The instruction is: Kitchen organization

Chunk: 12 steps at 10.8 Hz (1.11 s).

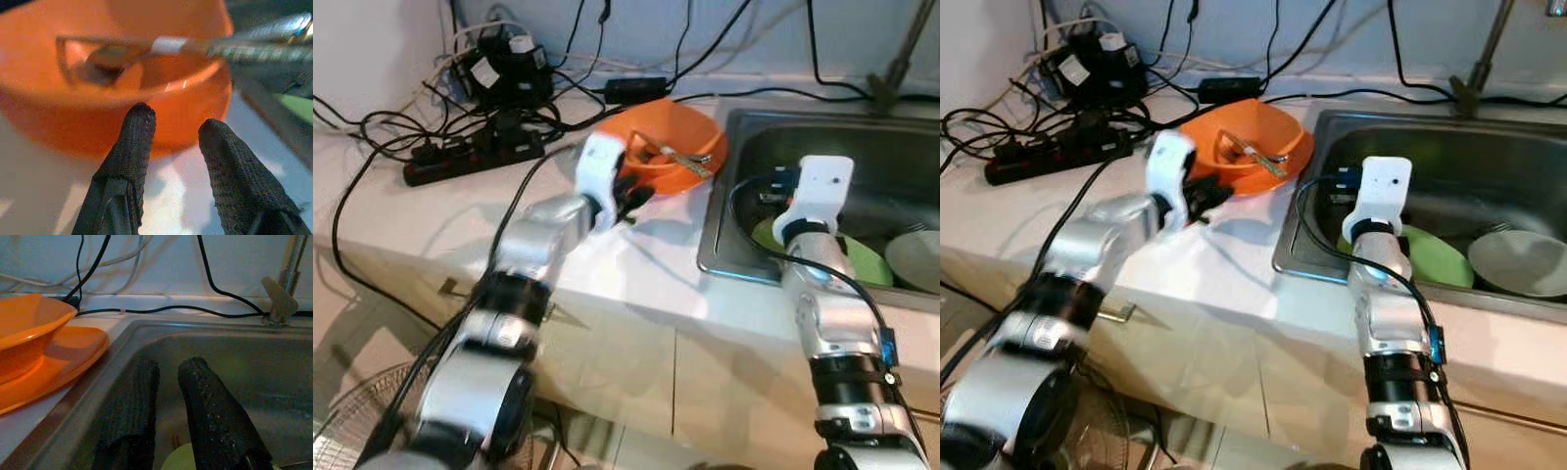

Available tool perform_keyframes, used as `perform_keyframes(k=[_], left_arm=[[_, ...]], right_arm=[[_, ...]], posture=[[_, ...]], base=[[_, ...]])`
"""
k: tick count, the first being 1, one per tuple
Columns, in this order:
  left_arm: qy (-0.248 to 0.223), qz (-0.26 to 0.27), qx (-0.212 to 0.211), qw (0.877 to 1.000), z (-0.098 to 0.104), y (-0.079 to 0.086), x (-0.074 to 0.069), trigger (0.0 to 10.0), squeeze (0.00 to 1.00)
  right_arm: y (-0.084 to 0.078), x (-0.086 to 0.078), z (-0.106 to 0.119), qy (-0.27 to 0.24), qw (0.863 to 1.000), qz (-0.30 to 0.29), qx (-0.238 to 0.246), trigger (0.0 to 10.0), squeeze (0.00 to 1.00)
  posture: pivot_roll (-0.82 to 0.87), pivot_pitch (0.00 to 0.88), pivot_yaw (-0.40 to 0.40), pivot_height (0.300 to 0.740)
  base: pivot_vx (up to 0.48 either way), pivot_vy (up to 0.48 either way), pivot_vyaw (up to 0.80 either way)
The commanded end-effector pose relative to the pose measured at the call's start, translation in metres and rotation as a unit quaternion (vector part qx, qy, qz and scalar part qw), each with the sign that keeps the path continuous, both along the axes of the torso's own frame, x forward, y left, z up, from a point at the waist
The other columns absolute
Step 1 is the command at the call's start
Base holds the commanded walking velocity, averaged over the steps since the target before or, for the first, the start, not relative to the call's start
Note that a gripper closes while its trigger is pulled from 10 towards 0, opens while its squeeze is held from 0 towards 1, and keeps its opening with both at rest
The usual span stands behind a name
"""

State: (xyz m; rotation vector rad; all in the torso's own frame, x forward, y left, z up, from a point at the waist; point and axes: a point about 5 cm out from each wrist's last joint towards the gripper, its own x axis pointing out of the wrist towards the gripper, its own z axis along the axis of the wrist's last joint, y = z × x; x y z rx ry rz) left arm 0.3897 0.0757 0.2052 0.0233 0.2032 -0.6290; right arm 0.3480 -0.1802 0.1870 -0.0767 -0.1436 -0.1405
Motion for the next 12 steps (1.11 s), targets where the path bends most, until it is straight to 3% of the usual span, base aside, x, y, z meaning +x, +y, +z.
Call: perform_keyframes(k=[1, 7, 12], left_arm=[[-0.009, 0.004, 0.004, 1.000, 0.003, -0.001, 0.005, 10.0, 0.00], [-0.023, 0.008, 0.003, 1.000, 0.013, -0.019, 0.016, 10.0, 0.00], [-0.003, 0.093, 0.015, 0.996, 0.018, 0.020, 0.026, 10.0, 0.00]], right_arm=[[0.001, -0.003, 0.001, 0.002, 1.000, 0.000, -0.002, 10.0, 0.00], [0.001, -0.021, -0.006, 0.022, 1.000, -0.006, 0.001, 10.0, 0.00], [0.008, -0.019, -0.008, 0.037, 0.999, 0.006, 0.005, 10.0, 0.00]], posture=[[0.05, 0.111, 0.146, 0.740], [0.01, 0.183, 0.148, 0.740], [0.06, 0.187, 0.143, 0.740]], base=[[0.000, 0.000, 0.00], [0.000, 0.000, 0.00], [0.000, 0.000, 0.00]])
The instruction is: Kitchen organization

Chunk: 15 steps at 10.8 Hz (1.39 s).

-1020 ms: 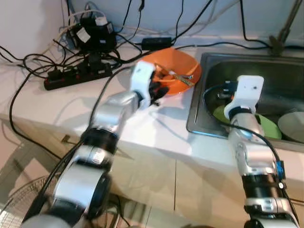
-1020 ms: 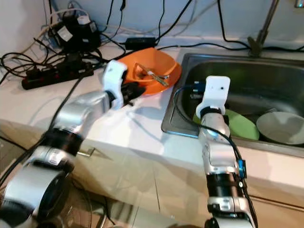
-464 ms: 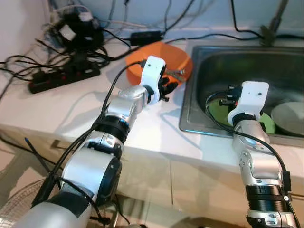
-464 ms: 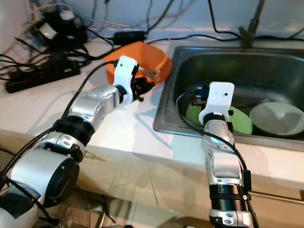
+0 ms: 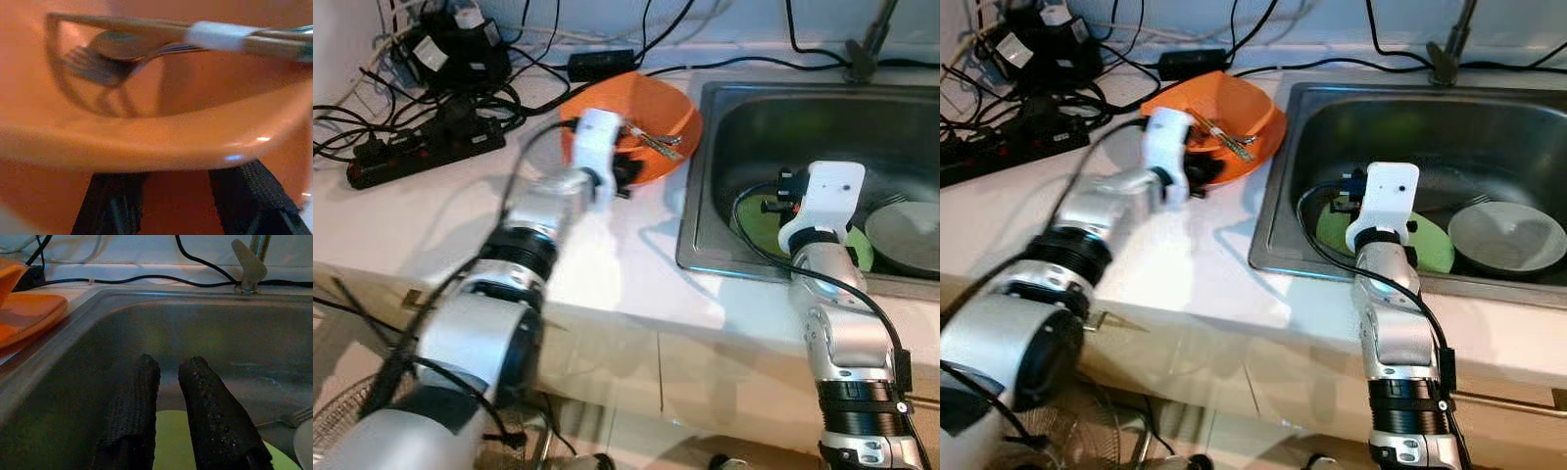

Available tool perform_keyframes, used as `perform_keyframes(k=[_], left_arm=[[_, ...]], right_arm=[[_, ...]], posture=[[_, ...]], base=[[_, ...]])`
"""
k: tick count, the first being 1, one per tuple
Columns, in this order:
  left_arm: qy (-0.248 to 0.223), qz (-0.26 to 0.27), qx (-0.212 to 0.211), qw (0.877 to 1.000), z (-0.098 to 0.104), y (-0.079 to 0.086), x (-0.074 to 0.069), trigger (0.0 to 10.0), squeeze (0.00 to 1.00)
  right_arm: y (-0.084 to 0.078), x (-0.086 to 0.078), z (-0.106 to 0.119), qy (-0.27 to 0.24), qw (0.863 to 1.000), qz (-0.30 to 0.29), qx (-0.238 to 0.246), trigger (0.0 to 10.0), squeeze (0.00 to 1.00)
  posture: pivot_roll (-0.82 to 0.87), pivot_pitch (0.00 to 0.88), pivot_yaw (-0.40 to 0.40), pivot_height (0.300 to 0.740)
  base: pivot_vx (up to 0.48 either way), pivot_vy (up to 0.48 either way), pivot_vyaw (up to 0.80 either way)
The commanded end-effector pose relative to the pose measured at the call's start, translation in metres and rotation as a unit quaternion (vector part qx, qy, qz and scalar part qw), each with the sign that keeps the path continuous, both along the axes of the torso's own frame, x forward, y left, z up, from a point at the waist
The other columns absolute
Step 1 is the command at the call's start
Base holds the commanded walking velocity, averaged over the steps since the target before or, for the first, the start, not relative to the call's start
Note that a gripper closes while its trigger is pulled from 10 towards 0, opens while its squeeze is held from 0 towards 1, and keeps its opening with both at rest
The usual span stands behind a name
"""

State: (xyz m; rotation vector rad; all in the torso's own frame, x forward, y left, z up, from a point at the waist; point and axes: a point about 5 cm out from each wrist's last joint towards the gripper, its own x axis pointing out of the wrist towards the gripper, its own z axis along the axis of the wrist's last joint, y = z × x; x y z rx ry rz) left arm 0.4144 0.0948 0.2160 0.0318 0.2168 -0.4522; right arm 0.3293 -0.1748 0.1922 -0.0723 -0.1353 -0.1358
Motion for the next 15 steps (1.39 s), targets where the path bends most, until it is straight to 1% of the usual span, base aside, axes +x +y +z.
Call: perform_keyframes(k=[1, 2, 3, 4, 5, 6, 7, 9, 11, 13, 14, 15], left_arm=[[-0.002, 0.010, 0.004, 1.000, 0.007, 0.004, 0.002, 10.0, 0.00], [0.004, 0.013, 0.012, 1.000, 0.005, 0.007, 0.003, 10.0, 0.00], [0.025, -0.003, 0.014, 1.000, 0.000, 0.003, 0.001, 10.0, 0.00], [0.040, -0.025, 0.020, 0.999, -0.002, -0.002, -0.001, 10.0, 0.00], [0.054, -0.033, 0.014, 0.998, -0.002, 0.000, -0.002, 10.0, 0.00], [0.075, -0.046, 0.017, 0.996, -0.005, 0.003, -0.004, 10.0, 0.00], [0.083, -0.048, 0.028, 0.995, -0.007, 0.009, -0.005, 10.0, 0.00], [0.092, -0.050, 0.029, 0.994, -0.004, 0.022, -0.008, 10.0, 0.00], [0.097, -0.056, 0.027, 0.993, -0.002, 0.027, -0.013, 10.0, 0.00], [0.099, -0.065, 0.015, 0.993, -0.003, 0.026, -0.024, 10.0, 0.00], [0.105, -0.068, 0.007, 0.992, -0.005, 0.025, -0.028, 10.0, 0.00], [0.116, -0.082, -0.004, 0.990, -0.009, 0.021, -0.037, 10.0, 0.00]], right_arm=[[0.005, 0.001, -0.014, 0.034, 0.999, 0.006, 0.004, 10.0, 0.00], [0.009, 0.002, -0.016, 0.036, 0.999, 0.012, 0.006, 10.0, 0.00], [0.015, 0.002, -0.017, 0.036, 0.999, 0.020, 0.010, 10.0, 0.00], [0.018, 0.003, -0.016, 0.034, 0.999, 0.022, 0.012, 10.0, 0.00], [0.018, 0.004, -0.015, 0.032, 0.999, 0.020, 0.013, 10.0, 0.00], [0.016, 0.004, -0.015, 0.031, 0.999, 0.018, 0.014, 10.0, 0.00], [0.014, 0.007, -0.016, 0.032, 0.999, 0.015, 0.014, 10.0, 0.00], [0.013, 0.015, -0.012, 0.025, 0.999, 0.013, 0.014, 10.0, 0.00], [0.015, 0.022, -0.010, 0.020, 1.000, 0.017, 0.016, 10.0, 0.00], [0.016, 0.026, -0.011, 0.018, 1.000, 0.019, 0.018, 10.0, 0.00], [0.017, 0.030, -0.011, 0.019, 0.999, 0.021, 0.017, 10.0, 0.00], [0.017, 0.032, -0.011, 0.017, 0.999, 0.021, 0.018, 10.0, 0.00]], posture=[[0.07, 0.180, 0.143, 0.740], [0.07, 0.165, 0.146, 0.740], [0.07, 0.139, 0.158, 0.740], [0.07, 0.137, 0.167, 0.740], [0.07, 0.130, 0.172, 0.740], [0.08, 0.123, 0.175, 0.740], [0.10, 0.113, 0.177, 0.740], [0.13, 0.093, 0.172, 0.740], [0.15, 0.070, 0.165, 0.740], [0.18, 0.044, 0.151, 0.740], [0.19, 0.033, 0.143, 0.740], [0.20, 0.030, 0.146, 0.740]], base=[[0.000, 0.000, 0.00], [0.000, 0.000, 0.00], [0.000, 0.000, 0.00], [0.000, 0.000, 0.00], [0.000, 0.000, 0.00], [0.000, 0.000, 0.00], [0.000, 0.000, 0.00], [0.000, 0.000, 0.00], [0.000, 0.000, 0.00], [0.000, 0.000, 0.00], [0.000, 0.000, 0.00], [0.000, 0.000, 0.00]])
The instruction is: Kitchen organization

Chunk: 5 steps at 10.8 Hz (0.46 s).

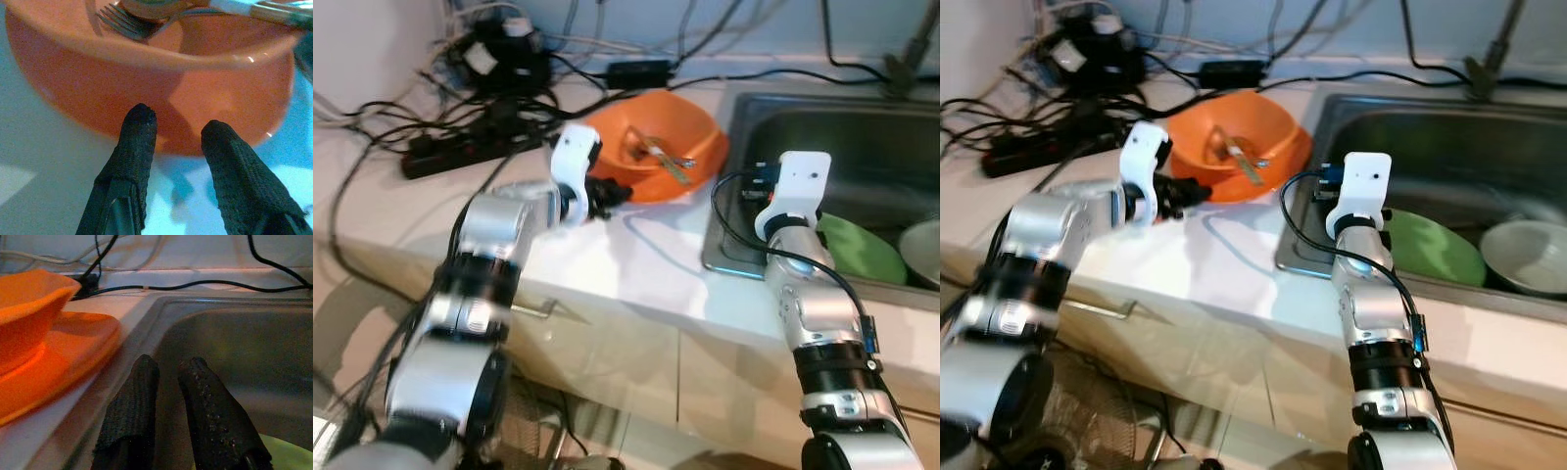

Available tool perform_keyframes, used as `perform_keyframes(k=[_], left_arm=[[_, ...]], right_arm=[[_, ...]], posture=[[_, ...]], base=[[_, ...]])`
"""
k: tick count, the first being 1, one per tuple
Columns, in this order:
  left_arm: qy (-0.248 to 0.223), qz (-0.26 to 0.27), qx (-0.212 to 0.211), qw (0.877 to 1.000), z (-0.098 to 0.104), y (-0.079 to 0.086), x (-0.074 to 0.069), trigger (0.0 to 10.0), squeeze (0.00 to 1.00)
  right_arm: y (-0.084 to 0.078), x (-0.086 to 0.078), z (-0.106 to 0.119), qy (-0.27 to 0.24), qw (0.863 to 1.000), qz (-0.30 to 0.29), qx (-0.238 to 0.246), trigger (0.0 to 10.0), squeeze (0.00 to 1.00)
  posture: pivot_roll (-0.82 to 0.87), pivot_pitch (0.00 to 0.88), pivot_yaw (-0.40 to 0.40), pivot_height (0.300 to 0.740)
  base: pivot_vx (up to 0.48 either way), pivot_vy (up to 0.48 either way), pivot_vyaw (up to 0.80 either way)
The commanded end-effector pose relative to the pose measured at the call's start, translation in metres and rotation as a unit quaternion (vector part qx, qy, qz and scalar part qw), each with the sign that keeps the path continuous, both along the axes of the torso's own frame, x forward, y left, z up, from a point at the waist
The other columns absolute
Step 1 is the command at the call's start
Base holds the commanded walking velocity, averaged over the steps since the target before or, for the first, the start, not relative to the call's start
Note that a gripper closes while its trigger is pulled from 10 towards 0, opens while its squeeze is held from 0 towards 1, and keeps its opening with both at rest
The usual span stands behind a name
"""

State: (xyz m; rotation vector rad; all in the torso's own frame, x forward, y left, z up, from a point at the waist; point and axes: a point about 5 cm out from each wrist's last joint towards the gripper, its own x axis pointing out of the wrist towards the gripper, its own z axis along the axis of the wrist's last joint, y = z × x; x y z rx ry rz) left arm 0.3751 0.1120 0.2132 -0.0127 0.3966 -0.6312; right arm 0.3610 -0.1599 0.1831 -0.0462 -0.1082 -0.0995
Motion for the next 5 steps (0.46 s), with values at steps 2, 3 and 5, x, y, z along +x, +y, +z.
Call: perform_keyframes(k=[2, 3, 5], left_arm=[[0.051, -0.028, -0.007, 0.998, -0.017, -0.012, -0.019, 10.0, 0.00], [0.064, -0.039, -0.011, 0.997, -0.024, -0.018, -0.029, 10.0, 0.00], [0.006, -0.014, -0.053, 0.998, -0.009, -0.023, -0.030, 10.0, 0.00]], right_arm=[[0.003, 0.003, -0.002, 0.001, 1.000, 0.002, 0.008, 10.0, 0.00], [0.000, 0.003, -0.004, 0.001, 1.000, -0.002, 0.008, 10.0, 0.00], [-0.009, 0.002, -0.001, -0.010, 1.000, -0.014, 0.006, 10.0, 0.00]], posture=[[0.21, 0.033, 0.147, 0.740], [0.20, 0.034, 0.151, 0.740], [0.20, 0.028, 0.148, 0.740]], base=[[0.000, 0.000, 0.00], [0.000, 0.000, 0.00], [0.000, 0.000, 0.00]])
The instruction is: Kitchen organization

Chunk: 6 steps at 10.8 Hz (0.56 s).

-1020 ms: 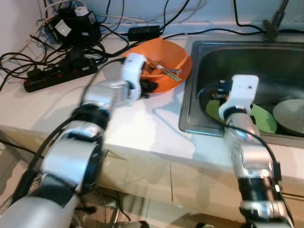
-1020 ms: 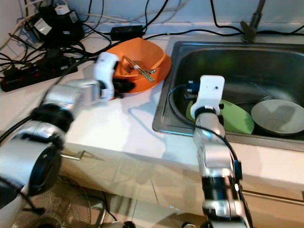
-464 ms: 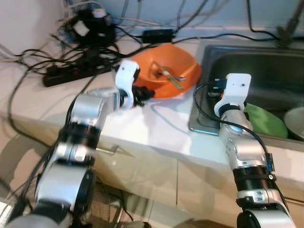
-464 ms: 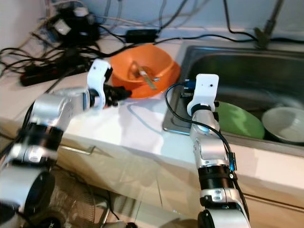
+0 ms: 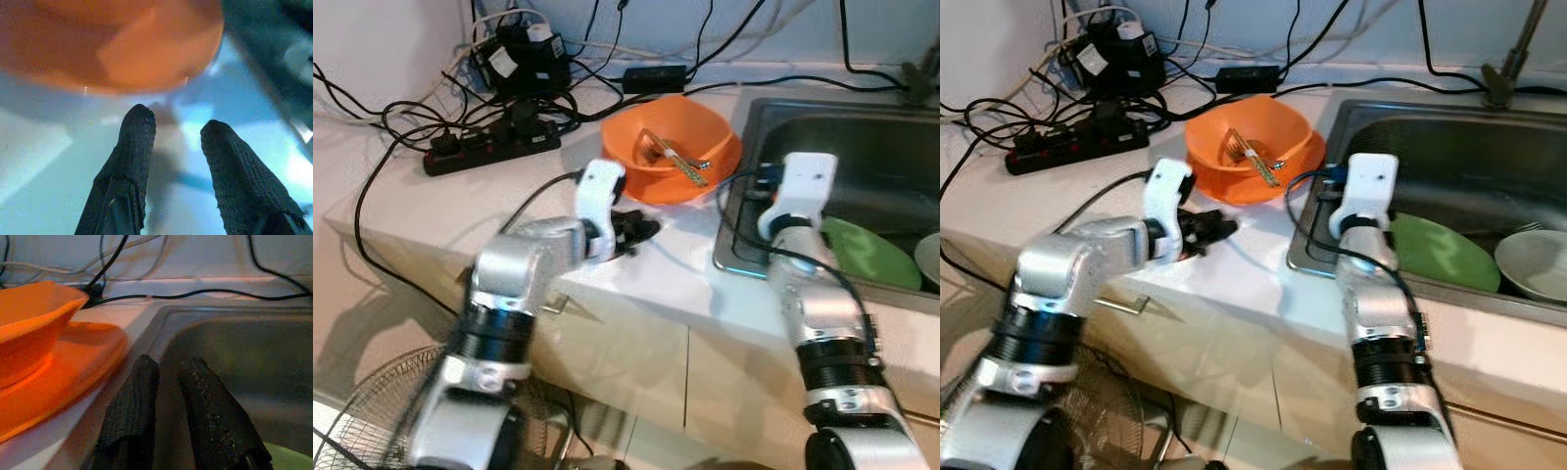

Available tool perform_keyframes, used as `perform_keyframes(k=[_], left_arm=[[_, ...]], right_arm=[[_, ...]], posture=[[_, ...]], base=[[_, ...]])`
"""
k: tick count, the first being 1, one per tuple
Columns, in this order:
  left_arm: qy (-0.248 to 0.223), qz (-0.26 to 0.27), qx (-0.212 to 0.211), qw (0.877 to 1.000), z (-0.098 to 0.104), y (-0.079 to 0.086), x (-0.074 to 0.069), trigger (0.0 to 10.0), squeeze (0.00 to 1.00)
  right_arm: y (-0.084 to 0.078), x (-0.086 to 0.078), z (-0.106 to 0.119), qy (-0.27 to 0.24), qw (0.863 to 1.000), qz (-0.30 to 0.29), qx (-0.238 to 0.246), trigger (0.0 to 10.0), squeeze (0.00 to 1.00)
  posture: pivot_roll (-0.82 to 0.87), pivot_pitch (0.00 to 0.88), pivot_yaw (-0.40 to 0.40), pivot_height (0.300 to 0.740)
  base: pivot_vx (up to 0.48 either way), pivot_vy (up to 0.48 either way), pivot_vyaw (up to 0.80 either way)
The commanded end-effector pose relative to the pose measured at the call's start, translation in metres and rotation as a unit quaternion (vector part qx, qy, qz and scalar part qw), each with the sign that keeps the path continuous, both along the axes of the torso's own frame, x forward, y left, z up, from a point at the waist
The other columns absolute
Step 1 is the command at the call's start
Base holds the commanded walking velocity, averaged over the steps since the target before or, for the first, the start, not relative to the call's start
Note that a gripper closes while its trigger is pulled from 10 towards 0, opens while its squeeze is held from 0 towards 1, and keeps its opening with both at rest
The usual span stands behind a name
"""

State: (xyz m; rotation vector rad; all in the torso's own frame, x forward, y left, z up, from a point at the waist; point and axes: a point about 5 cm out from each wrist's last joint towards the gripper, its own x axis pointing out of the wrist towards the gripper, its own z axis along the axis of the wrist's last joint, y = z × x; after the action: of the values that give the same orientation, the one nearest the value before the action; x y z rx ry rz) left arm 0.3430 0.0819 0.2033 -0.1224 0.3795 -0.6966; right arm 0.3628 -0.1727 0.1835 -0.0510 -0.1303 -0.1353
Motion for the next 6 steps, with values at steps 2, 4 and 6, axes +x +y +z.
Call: perform_keyframes(k=[2, 4, 6], left_arm=[[-0.056, 0.033, -0.018, 0.998, 0.030, 0.015, 0.001, 10.0, 0.00], [-0.068, 0.053, 0.005, 0.996, 0.031, 0.023, 0.006, 10.0, 0.00], [-0.056, 0.062, 0.018, 0.996, 0.024, 0.025, 0.017, 10.0, 0.00]], right_arm=[[-0.006, 0.002, 0.004, -0.010, 1.000, -0.008, 0.002, 10.0, 0.00], [-0.006, 0.003, 0.005, -0.012, 1.000, -0.009, 0.000, 10.0, 0.00], [-0.005, 0.002, 0.006, -0.015, 1.000, -0.006, -0.001, 10.0, 0.00]], posture=[[0.20, 0.023, 0.143, 0.740], [0.19, 0.021, 0.139, 0.740], [0.17, 0.036, 0.138, 0.740]], base=[[0.000, 0.000, 0.00], [0.000, 0.000, 0.00], [0.000, 0.000, 0.00]])
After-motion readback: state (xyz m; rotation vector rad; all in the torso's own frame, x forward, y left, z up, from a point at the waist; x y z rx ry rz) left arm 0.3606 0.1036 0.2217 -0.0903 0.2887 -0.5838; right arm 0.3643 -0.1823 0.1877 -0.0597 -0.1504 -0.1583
